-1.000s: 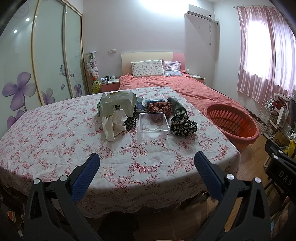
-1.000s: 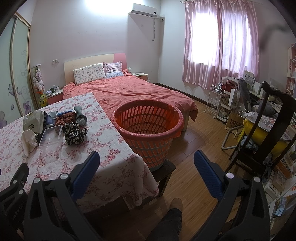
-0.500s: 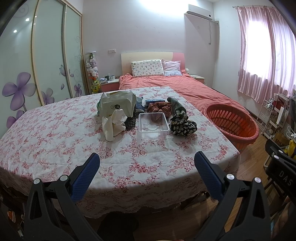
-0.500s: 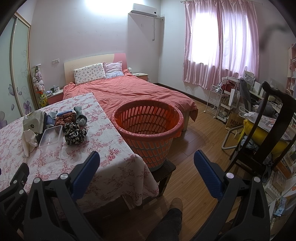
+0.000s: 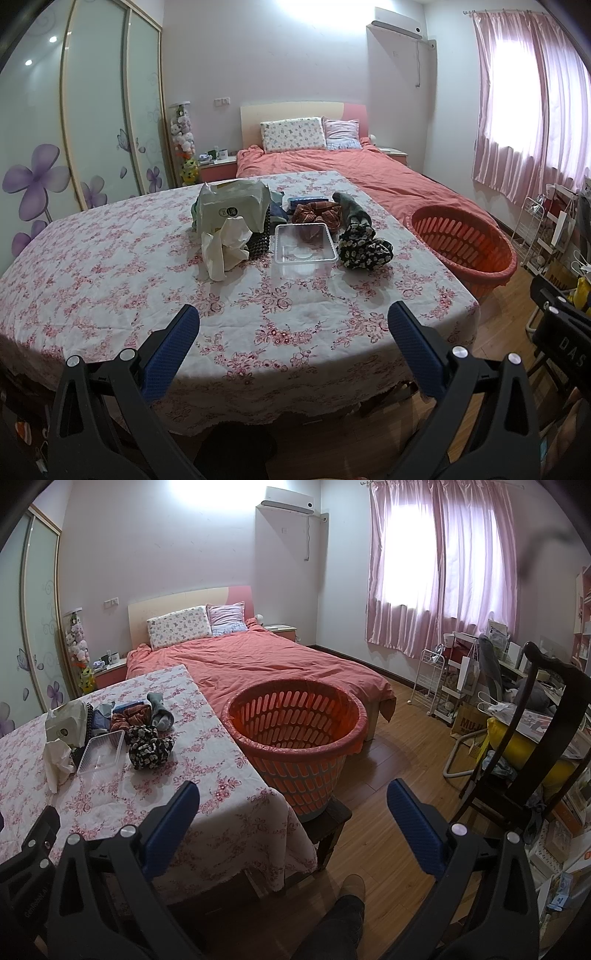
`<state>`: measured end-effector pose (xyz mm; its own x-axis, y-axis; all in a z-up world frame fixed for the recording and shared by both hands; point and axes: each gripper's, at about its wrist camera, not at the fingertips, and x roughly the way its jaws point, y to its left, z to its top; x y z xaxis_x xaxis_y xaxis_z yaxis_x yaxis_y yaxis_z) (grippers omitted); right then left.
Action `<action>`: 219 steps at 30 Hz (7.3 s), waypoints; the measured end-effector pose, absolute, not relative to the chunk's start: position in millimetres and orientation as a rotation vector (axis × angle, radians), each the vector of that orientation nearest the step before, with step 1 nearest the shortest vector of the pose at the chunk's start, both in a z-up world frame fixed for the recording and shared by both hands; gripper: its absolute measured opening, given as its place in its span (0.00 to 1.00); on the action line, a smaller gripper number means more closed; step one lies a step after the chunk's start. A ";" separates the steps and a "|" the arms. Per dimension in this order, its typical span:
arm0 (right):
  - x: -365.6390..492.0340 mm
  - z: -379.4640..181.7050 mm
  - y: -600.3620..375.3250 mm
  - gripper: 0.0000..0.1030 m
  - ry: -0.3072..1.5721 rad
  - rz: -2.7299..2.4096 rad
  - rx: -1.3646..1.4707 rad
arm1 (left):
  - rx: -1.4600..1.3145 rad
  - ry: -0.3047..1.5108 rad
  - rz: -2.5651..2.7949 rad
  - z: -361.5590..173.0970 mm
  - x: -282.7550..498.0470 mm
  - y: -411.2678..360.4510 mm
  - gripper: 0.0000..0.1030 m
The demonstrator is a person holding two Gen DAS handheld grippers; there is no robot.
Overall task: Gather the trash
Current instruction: 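Grasp the black-and-white floral cloth with the right gripper, then carry the floral cloth into the basket while the left gripper grasps the clear tray, then drop the clear tray into the basket with the left gripper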
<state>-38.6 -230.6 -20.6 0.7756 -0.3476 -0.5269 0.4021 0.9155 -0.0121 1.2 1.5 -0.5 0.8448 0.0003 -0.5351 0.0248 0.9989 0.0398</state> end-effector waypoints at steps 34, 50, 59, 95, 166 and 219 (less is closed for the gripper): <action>167.9 -92.0 -158.5 0.46 0.792 0.074 0.165 | -0.015 0.750 0.070 -33.6 112.0 51.1 0.98; 151.5 -80.7 -214.4 0.13 0.742 -0.001 0.239 | 0.003 0.813 -0.011 -42.6 153.4 5.5 0.98; 148.7 -88.8 -226.2 0.13 0.755 -0.022 0.242 | 0.015 0.809 -0.028 -39.8 147.9 -10.7 0.98; 140.1 -91.9 -245.8 0.14 0.757 -0.046 0.289 | 0.071 0.897 -0.130 -59.2 186.6 -9.0 0.75; 171.3 -40.8 -402.6 0.48 0.552 -0.306 0.427 | 0.141 0.842 -0.416 -17.6 228.0 -163.3 0.95; 148.4 -49.1 -145.8 0.48 0.735 0.113 0.187 | -0.055 0.799 -0.189 -44.2 176.5 122.1 0.24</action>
